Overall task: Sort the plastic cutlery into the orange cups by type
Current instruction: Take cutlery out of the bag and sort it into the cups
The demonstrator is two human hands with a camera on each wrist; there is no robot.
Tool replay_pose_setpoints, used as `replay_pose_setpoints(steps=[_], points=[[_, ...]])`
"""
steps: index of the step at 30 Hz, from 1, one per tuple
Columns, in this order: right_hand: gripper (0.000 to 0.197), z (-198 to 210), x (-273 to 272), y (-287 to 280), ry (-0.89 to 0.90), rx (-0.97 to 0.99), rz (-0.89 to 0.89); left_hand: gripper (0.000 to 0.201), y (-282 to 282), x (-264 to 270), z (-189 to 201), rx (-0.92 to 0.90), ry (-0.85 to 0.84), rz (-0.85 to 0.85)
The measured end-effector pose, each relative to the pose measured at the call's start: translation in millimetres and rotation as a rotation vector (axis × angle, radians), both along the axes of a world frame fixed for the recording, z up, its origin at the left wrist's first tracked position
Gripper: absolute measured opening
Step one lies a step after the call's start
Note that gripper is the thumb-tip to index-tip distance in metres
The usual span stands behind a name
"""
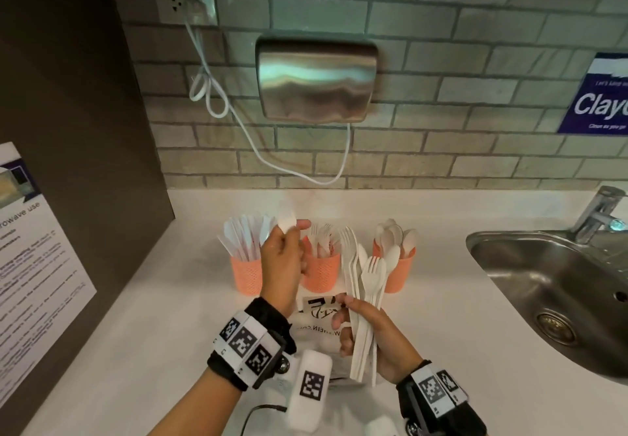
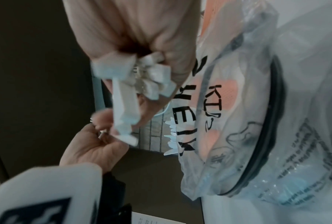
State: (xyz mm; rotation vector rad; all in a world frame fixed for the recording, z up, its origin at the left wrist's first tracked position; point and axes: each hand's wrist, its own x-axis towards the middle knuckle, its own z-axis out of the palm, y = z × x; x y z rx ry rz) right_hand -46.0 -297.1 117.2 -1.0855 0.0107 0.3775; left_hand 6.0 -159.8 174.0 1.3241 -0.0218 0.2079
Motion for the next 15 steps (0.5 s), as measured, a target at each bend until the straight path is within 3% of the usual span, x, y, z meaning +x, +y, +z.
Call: replay_pose_setpoints(steps=[4,6,9,15], points=[[0.056,-2,-1,-4,0.065,0.151,0.107,0.012,-6,-9,-5,0.155,0.005,-0.162],[0.056,-2,-2,-3,0.068,0.171,0.169,0.008,-11,-12,-12,0.155,0.021,-0.171],[0.042,0,-6,-1,0.052,0.119,0.191,0.022,-18,-9,-20,0.144,0.039,-0.081],[0.029,2,-9,4,-0.007,0.003,-0.006,0.015,-18,-3,-17,0.250,-0.056,0.112]])
